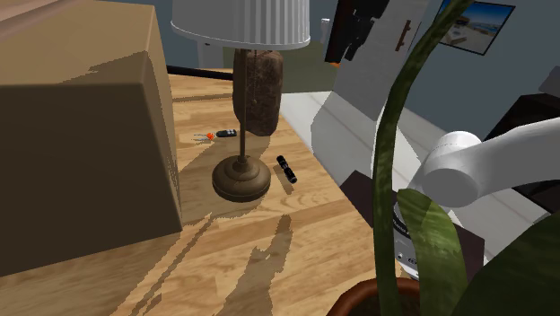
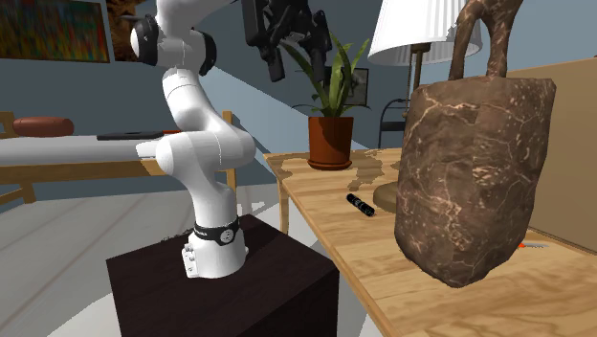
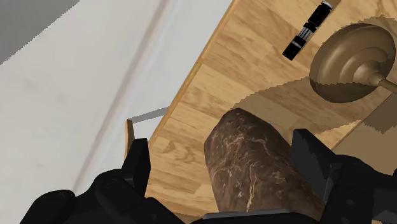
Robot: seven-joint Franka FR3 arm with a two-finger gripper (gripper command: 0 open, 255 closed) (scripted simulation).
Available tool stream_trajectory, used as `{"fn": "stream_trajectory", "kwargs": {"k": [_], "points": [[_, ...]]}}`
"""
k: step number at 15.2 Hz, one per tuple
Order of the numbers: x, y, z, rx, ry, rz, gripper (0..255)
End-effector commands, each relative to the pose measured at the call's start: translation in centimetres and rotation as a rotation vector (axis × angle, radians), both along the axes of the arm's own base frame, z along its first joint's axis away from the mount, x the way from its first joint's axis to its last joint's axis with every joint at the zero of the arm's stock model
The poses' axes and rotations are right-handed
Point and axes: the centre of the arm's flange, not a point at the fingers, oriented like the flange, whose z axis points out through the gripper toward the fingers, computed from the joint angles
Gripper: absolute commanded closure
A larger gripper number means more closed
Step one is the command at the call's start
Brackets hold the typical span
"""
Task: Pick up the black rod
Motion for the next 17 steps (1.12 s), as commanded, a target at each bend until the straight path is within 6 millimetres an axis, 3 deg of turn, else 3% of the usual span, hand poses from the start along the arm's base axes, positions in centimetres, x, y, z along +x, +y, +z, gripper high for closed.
{"fn": "stream_trajectory", "kwargs": {"k": [1, 9, 17], "points": [[0.0, 0.0, 0.0, 0.0, 0.0, 0.0, 0], [-2.8, 8.5, -7.2, -0.034, -0.017, -0.204, 0], [-3.7, 17.1, -14.7, -0.067, -0.035, -0.409, 0]]}}
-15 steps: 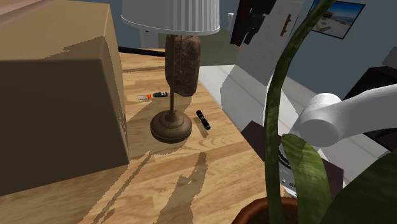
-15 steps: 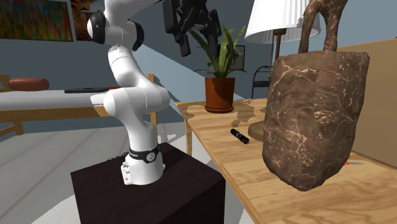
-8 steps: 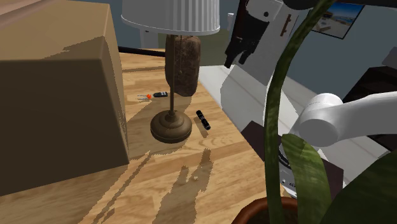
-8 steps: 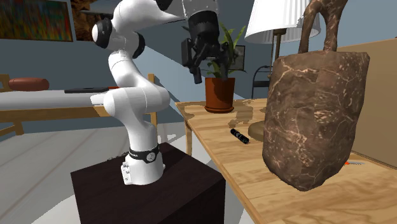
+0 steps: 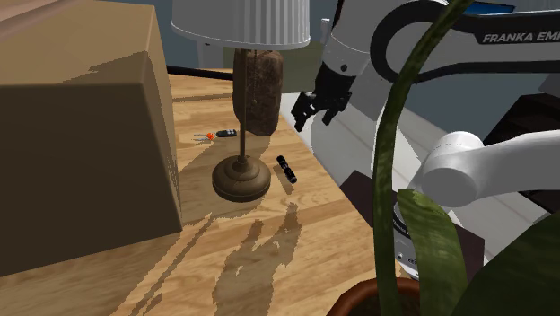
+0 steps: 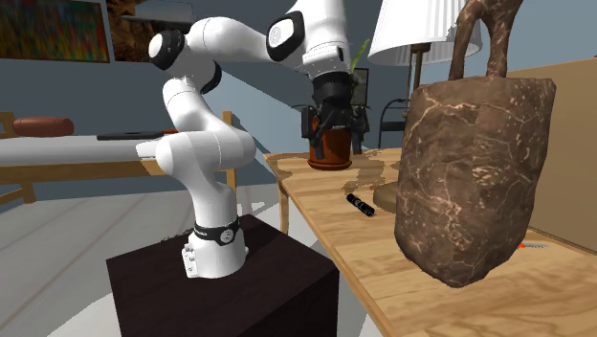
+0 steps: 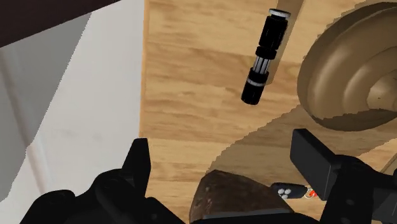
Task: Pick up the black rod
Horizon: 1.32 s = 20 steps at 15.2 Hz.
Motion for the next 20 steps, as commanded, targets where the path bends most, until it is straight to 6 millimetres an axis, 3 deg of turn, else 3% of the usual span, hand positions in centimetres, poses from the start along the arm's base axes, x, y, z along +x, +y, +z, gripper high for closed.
{"fn": "stream_trajectory", "kwargs": {"k": [1, 7, 16, 17, 20], "points": [[-0.1, 2.1, -2.1, -0.007, -0.006, -0.057, 0], [0.5, 7.9, -7.6, -0.031, -0.018, -0.199, 0], [0.5, 7.9, -11.6, -0.031, -0.018, -0.199, 0], [0.5, 8.0, -11.6, -0.031, -0.018, -0.199, 255], [0.6, 8.0, -11.5, -0.031, -0.018, -0.199, 255]]}}
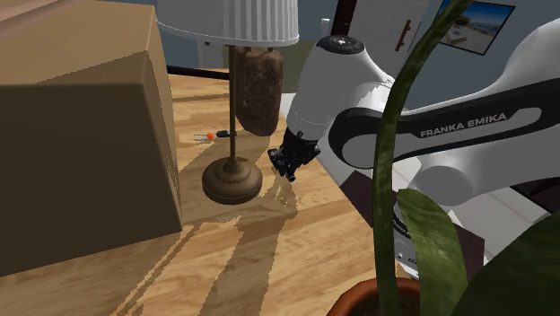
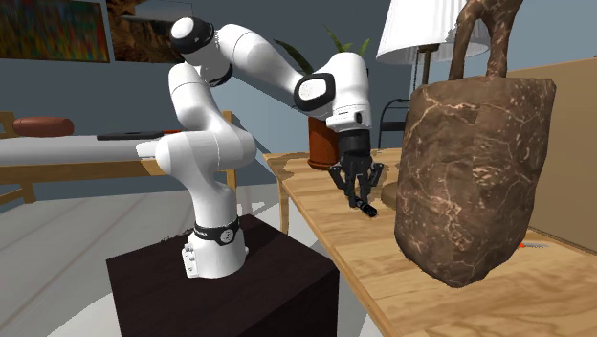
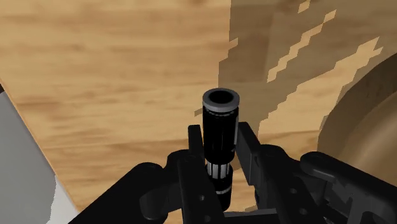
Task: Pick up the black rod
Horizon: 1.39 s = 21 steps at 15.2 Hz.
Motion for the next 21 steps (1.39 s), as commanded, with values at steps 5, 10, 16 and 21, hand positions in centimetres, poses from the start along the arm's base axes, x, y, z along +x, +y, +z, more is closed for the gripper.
{"fn": "stream_trajectory", "kwargs": {"k": [5, 10, 16, 21], "points": [[0.0, -0.1, -0.1, -0.001, 0.004, 0.0, 255], [-0.1, -0.1, 1.8, -0.001, 0.004, 0.0, 255], [-0.1, -0.1, 5.0, -0.001, 0.004, 0.0, 255], [-0.1, -0.1, 7.6, -0.001, 0.004, 0.0, 255]]}}
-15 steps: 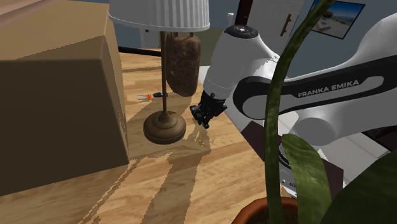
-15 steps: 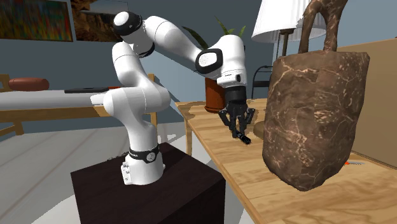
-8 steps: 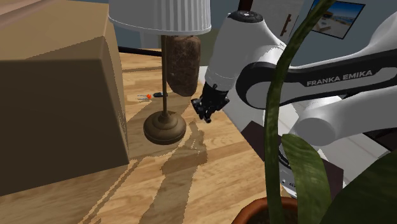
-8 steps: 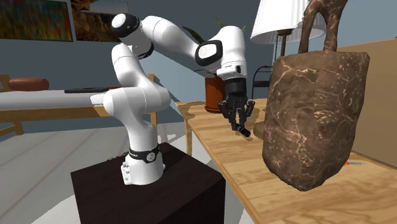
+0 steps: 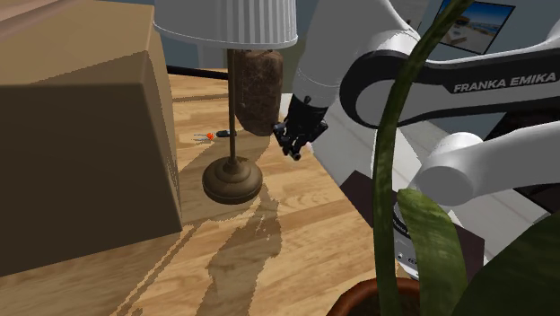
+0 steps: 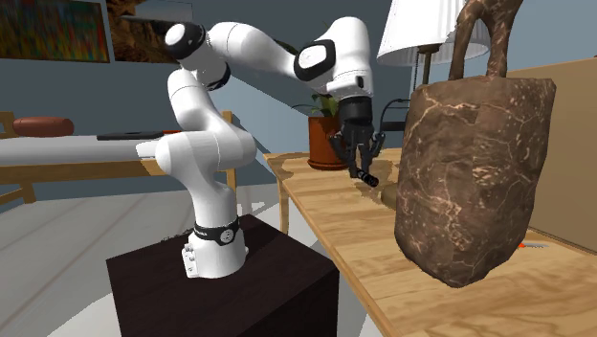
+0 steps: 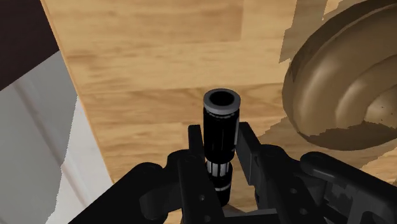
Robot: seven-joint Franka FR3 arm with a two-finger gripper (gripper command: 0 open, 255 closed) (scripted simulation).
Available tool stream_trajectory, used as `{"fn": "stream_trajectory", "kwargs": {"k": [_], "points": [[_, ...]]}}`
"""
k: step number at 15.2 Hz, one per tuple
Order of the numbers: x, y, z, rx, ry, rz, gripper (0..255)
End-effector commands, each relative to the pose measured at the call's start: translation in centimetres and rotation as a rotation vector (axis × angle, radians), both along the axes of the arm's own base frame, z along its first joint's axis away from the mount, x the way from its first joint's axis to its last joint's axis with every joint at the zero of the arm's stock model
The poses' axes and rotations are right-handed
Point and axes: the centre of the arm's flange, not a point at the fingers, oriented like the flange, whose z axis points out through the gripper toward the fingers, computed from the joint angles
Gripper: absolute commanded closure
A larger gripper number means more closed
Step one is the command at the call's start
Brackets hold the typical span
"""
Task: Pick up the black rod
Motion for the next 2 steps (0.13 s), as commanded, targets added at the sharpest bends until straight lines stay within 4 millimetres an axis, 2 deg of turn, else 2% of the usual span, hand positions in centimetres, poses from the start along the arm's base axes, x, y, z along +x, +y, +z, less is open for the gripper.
{"fn": "stream_trajectory", "kwargs": {"k": [1, 2], "points": [[-0.1, 0.07, 0.62, 0.0, 0.0, 0.0, 255], [-0.1, 0.07, 0.62, 0.0, 0.0, 0.0, 255]]}}
